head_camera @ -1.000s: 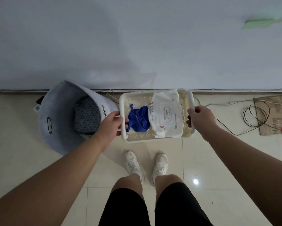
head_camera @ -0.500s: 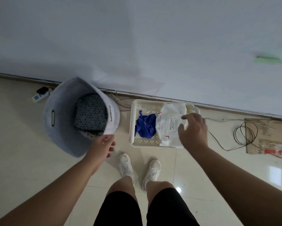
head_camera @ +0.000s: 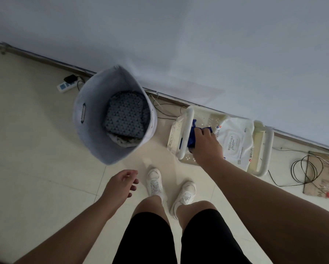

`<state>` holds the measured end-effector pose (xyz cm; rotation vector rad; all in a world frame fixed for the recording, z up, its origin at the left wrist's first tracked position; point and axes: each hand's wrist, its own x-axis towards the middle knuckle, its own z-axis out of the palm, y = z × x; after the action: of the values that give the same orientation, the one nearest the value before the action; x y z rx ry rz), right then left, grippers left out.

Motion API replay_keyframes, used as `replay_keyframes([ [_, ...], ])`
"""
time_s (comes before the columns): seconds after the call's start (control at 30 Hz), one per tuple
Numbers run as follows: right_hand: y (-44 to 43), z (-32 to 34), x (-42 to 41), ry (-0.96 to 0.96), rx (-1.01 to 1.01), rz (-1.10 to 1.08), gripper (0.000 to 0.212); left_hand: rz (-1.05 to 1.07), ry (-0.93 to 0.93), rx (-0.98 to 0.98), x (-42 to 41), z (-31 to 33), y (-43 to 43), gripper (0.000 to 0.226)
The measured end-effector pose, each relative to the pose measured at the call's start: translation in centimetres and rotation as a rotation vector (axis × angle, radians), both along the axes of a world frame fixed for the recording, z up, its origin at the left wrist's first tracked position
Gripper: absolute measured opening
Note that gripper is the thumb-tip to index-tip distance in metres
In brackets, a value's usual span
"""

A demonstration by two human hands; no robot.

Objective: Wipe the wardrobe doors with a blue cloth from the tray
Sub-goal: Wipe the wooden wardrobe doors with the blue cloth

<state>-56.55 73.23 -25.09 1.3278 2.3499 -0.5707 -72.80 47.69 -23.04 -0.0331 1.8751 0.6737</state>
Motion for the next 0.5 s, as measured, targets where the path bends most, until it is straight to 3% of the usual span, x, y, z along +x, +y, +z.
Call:
replay_keyframes([
  [0.23, 1.0, 3.5, -0.9, 0.045, -0.097, -0.076, 0.033, 0.009, -0.004, -0.010, -0.1, 2.5, -0.9, 0.016],
  [0.5, 0.3, 15.9, 0.2, 0.050, -0.255, -0.250, 0.025, 0.019, -0.021, 0.087, -0.1, 11.0, -1.8, 0.016],
])
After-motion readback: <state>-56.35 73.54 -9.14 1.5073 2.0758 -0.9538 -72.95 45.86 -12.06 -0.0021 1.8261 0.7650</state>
